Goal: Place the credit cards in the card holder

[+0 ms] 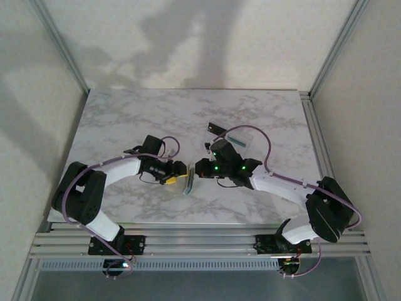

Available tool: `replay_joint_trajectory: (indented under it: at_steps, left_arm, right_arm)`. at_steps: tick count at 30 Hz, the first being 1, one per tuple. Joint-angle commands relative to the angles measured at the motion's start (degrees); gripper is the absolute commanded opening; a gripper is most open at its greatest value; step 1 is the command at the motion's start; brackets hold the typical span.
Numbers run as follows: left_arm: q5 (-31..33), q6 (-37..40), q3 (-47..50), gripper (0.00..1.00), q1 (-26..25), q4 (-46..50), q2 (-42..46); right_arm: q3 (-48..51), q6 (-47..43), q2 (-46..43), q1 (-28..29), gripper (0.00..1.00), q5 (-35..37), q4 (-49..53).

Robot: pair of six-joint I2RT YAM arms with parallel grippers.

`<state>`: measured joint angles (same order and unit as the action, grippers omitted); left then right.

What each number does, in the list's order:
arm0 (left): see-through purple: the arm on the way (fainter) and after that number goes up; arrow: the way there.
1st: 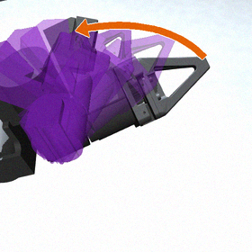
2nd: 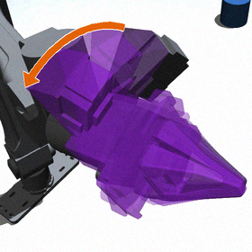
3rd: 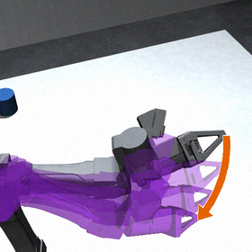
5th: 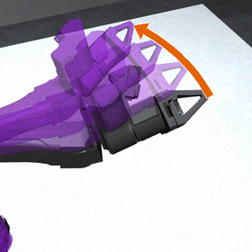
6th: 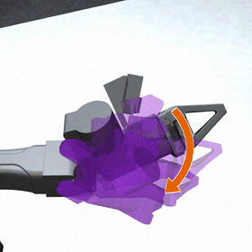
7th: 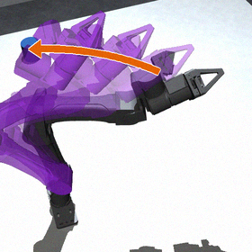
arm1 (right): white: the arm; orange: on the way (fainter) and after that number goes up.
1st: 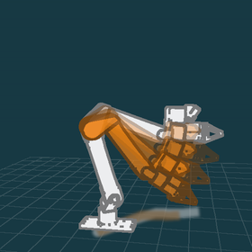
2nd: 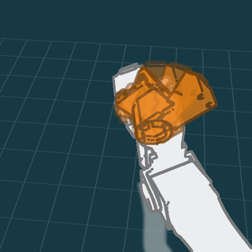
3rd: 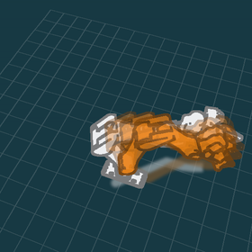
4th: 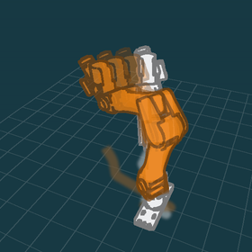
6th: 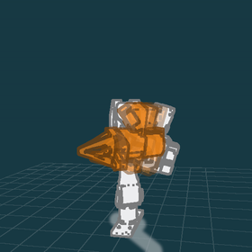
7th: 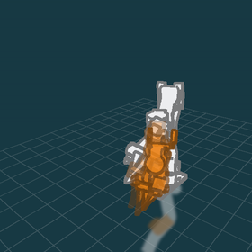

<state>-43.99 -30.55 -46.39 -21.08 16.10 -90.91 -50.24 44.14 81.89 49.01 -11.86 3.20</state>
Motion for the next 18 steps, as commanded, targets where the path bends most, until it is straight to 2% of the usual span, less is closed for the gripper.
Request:
replay_joint_trajectory:
  at_steps: [1,6,18]
  left_arm:
    - [-1.19,1.51,-1.53,0.67,1.19,-0.49,-0.89]
    - [-0.98,1.43,-0.17,0.65,1.83,-1.31,-1.52]
    - [2.53,1.32,-0.01,0.63,2.17,0.21,-0.87]
  right_arm:
    - [-2.82,-1.14,0.34,-0.17,0.00,-0.90,0.49]
    - [-2.44,-0.72,0.55,-0.16,0.00,0.01,2.02]
    - [-2.06,-2.13,-0.74,-0.32,0.00,7.11,11.64]
